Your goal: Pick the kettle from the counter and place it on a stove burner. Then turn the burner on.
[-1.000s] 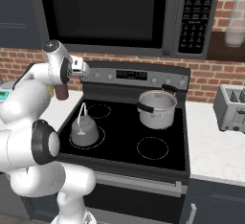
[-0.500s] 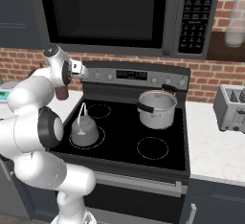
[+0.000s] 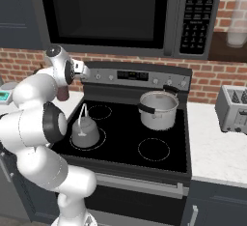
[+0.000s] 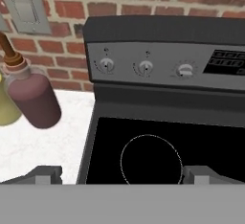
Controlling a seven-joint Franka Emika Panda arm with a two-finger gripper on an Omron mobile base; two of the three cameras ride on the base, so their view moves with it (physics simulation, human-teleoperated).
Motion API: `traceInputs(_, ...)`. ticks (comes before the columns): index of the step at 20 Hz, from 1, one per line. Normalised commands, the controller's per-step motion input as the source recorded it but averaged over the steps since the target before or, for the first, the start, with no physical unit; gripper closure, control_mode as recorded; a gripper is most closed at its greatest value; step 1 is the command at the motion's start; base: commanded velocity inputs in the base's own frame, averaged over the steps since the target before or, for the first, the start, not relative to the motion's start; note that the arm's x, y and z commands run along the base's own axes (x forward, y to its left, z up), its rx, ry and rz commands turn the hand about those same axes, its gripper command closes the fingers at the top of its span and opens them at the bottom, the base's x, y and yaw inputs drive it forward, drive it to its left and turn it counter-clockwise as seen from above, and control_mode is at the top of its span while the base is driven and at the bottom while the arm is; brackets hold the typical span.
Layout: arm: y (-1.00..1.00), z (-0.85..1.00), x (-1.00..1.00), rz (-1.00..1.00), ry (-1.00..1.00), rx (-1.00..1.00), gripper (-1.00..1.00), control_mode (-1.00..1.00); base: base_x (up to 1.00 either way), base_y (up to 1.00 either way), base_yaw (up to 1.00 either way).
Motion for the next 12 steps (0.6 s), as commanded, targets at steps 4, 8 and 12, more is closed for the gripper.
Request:
traceInputs(4,0.0,0.0,0.2,0.0,0.0,0.0,-1.0,-1.0,0.0,0.0,0.0)
traceInputs(8,0.0,0.0,0.2,0.0,0.0,0.0,-1.0,-1.0,0.0,0.0,0.0)
traceInputs(12,0.0,0.0,0.27,0.0,0.0,0.0,-1.0,-1.0,0.0,0.0,0.0)
